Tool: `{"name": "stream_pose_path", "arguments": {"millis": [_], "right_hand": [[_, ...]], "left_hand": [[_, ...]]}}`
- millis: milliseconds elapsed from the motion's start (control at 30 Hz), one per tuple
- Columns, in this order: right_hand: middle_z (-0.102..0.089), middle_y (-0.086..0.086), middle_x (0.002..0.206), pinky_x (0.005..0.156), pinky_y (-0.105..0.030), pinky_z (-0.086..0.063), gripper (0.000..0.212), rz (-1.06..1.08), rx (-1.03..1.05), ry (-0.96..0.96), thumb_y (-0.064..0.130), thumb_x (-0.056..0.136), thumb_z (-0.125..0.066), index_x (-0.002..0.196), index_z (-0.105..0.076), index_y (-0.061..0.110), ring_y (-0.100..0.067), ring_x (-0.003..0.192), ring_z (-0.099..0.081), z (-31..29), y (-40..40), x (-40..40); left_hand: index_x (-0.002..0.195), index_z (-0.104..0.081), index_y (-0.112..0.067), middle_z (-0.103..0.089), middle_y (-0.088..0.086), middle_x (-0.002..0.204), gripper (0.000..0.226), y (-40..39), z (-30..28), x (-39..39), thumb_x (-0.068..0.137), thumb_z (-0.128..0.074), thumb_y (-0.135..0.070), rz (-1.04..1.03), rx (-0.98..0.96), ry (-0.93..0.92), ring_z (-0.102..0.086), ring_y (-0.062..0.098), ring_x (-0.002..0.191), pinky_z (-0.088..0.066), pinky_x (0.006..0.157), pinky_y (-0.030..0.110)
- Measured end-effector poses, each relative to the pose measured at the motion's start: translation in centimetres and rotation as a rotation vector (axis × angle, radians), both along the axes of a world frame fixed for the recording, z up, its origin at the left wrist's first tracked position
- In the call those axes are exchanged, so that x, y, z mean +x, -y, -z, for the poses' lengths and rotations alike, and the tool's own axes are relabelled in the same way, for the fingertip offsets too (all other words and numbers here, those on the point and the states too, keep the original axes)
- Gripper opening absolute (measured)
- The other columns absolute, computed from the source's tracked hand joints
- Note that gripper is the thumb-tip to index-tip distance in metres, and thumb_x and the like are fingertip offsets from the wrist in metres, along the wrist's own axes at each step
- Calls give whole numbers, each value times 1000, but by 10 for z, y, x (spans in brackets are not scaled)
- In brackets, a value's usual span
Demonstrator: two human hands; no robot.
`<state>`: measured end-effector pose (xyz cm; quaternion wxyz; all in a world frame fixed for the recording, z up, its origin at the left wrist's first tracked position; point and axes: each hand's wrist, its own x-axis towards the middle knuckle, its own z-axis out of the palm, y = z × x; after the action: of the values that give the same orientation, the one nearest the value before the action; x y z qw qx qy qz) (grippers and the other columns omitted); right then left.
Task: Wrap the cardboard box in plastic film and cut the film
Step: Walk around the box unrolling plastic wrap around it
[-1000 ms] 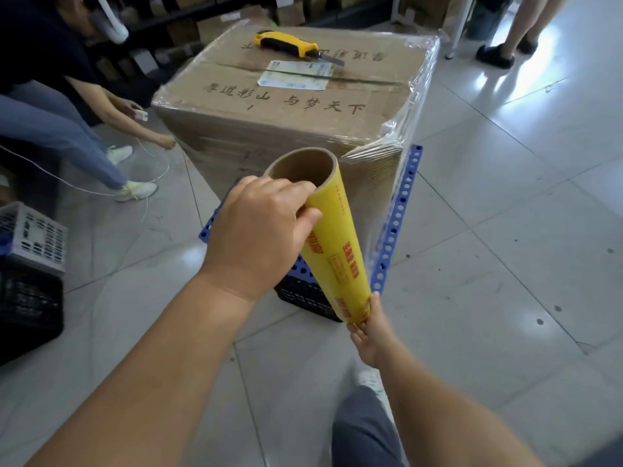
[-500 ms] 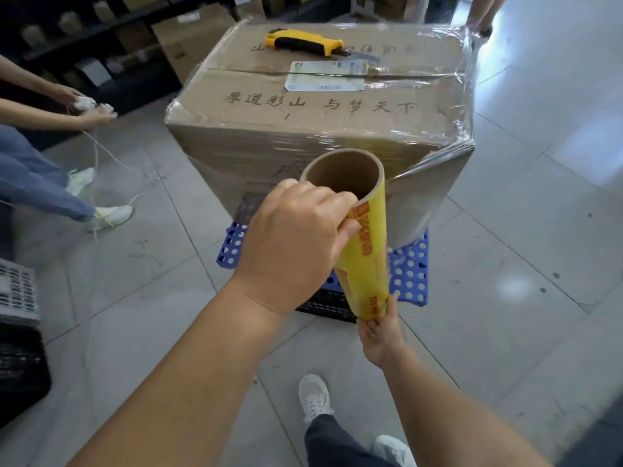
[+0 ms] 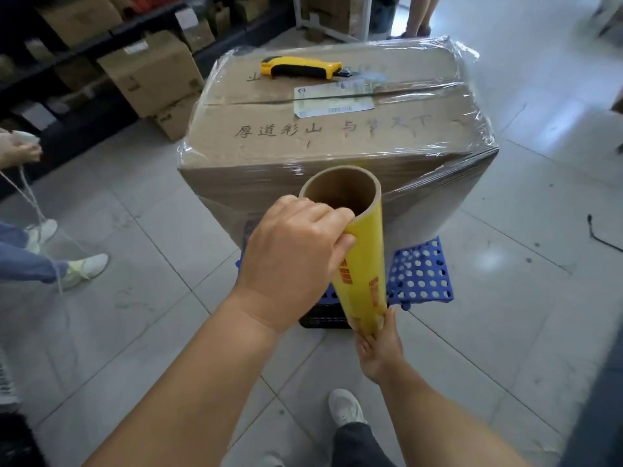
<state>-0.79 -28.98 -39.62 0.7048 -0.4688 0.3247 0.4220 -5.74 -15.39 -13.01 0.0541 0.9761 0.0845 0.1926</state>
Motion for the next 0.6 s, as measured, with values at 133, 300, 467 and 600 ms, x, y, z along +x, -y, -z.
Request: {"name": "stream_pose_path", "arguments": {"millis": [133, 300, 467, 600], "right_hand": [[-41, 0, 149, 106, -28, -35, 72, 92, -16, -23, 67, 88, -40, 148, -31, 29, -20, 133, -43, -1, -18, -21], [-43, -1, 148, 113, -31, -30, 73, 164, 1, -19, 68, 87, -38, 148, -33, 27, -20, 133, -44, -4, -55, -58], [-39, -3, 150, 109, -27, -31, 72, 237, 3, -36, 64, 90, -37, 149, -31, 22, -21, 136, -40, -12, -99, -89], [-39, -1, 150, 112, -26, -29, 69, 243, 40, -26, 63, 92, -32, 148, -31, 24, -20, 136, -39, -18, -129, -104]], "left_hand": [[93, -69, -9, -69, 3, 77, 24, -23, 0, -13, 82, -59, -27, 60, -4, 13, -62, 25, 76, -40, 81, 35], [91, -70, -8, -69, 5, 76, 27, -58, -6, -33, 82, -54, -29, 140, 3, 16, -62, 27, 74, -35, 79, 31], [94, -70, -7, -70, 7, 79, 27, -94, -9, -52, 83, -57, -27, 191, 27, -11, -63, 29, 78, -34, 83, 32], [98, -69, -7, -71, 8, 82, 29, -114, -11, -63, 83, -55, -29, 215, 63, 3, -64, 30, 81, -34, 85, 32]]}}
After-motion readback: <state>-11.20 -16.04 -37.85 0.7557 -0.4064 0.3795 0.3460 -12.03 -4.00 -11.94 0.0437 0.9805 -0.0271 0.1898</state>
